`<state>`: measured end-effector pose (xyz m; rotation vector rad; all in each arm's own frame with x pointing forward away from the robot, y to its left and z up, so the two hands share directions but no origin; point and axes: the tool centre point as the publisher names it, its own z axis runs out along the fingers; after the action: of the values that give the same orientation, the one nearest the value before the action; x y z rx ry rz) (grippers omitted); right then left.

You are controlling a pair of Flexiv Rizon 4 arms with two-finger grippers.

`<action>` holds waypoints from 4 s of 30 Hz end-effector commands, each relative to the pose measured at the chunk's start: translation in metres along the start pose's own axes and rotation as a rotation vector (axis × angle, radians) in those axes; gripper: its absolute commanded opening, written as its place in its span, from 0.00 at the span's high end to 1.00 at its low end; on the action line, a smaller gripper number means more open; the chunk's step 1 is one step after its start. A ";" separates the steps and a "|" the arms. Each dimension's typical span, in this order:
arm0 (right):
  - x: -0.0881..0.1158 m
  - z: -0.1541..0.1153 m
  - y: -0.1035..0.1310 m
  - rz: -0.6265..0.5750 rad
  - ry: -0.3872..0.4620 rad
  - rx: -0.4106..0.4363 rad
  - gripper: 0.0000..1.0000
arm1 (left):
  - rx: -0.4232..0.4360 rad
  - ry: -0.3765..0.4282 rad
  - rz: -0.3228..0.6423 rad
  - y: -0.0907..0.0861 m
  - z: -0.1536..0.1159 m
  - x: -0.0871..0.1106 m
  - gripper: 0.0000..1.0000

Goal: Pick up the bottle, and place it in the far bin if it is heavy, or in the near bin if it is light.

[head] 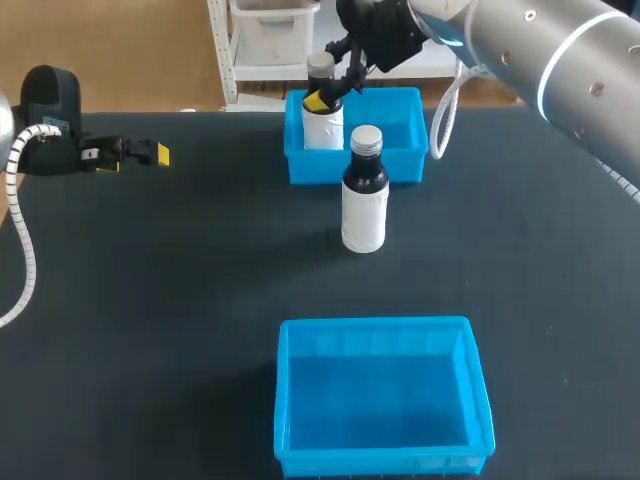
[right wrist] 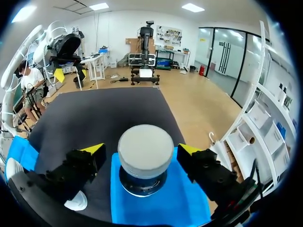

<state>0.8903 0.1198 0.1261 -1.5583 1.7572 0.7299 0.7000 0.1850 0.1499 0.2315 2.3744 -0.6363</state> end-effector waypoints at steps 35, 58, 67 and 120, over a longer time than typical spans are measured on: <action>0.092 -0.151 0.016 0.087 -0.025 -0.007 0.00 | 0.000 0.000 0.000 0.000 0.000 0.000 0.00; 0.108 -0.161 0.118 0.033 -0.098 0.105 0.00 | 0.000 0.000 0.000 0.000 0.000 0.000 0.00; 0.107 -0.159 0.141 0.058 -0.099 0.074 0.00 | 0.000 0.000 0.000 0.000 0.000 0.000 0.00; 0.060 -0.084 0.159 -0.006 -0.134 -0.159 0.00 | 0.000 0.000 0.000 0.000 0.000 0.000 0.00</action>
<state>0.7187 0.0348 0.1280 -1.5743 1.6290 0.9678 0.7000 0.1850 0.1499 0.2315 2.3744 -0.6363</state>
